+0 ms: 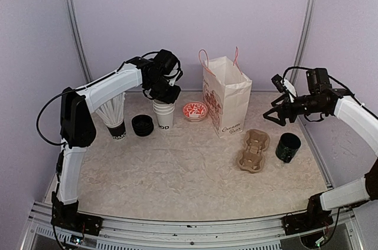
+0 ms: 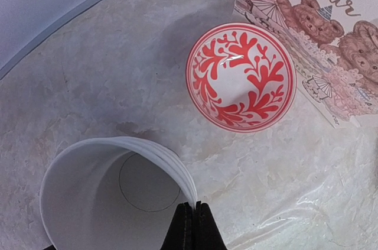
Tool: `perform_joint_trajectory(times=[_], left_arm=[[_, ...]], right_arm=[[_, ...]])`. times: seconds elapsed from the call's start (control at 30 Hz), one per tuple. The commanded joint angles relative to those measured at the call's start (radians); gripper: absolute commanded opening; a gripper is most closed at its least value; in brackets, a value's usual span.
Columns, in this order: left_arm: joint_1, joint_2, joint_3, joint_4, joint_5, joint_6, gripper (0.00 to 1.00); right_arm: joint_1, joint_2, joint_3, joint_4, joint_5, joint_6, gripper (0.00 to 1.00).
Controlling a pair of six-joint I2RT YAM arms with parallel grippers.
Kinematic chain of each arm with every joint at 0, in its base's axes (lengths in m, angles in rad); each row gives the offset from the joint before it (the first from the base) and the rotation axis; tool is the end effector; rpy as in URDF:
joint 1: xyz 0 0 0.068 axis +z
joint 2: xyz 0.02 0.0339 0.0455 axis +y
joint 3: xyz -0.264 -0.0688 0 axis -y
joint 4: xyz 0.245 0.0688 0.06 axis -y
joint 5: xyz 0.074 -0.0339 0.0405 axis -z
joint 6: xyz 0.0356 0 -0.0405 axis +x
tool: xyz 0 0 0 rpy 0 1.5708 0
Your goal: Pack the takeout coffee
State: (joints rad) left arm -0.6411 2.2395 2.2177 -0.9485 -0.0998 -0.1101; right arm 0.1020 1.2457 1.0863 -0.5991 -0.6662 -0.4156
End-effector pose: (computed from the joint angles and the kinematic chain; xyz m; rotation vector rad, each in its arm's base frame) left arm 0.3962 -0.2913 0.2850 0.6292 2.4636 -0.1706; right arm 0.2575 0.0485 0.3139 -0.8716 2.0247 0.5987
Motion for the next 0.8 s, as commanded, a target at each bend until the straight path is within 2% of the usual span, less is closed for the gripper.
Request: perform_joint_trajectory(times=[0.0, 0.2, 0.4, 0.53, 0.63, 0.77], left_arm=[[-0.047, -0.077, 0.03, -0.025, 0.0, -0.012, 0.0], [-0.124, -0.22, -0.089, -0.015, -0.002, -0.009, 0.0], [-0.239, -0.341, -0.241, 0.026, -0.024, -0.025, 0.0], [-0.315, -0.426, -0.365, 0.116, -0.053, -0.041, 0.0], [-0.366, -0.478, -0.456, 0.185, -0.069, -0.058, 0.0], [-0.428, -0.544, -0.564, 0.292, -0.085, -0.08, 0.0]], right_arm=[[0.048, 0.011, 0.057, -0.08, -0.078, -0.038, 0.85], [0.199, 0.05, 0.127, -0.133, -0.092, -0.051, 0.82], [0.327, 0.118, 0.111, 0.02, -0.073, 0.177, 0.69], [0.393, 0.181, 0.093, 0.105, -0.095, 0.332, 0.6], [0.425, 0.224, 0.102, 0.138, -0.128, 0.41, 0.62], [0.448, 0.287, 0.119, 0.159, -0.172, 0.506, 0.76]])
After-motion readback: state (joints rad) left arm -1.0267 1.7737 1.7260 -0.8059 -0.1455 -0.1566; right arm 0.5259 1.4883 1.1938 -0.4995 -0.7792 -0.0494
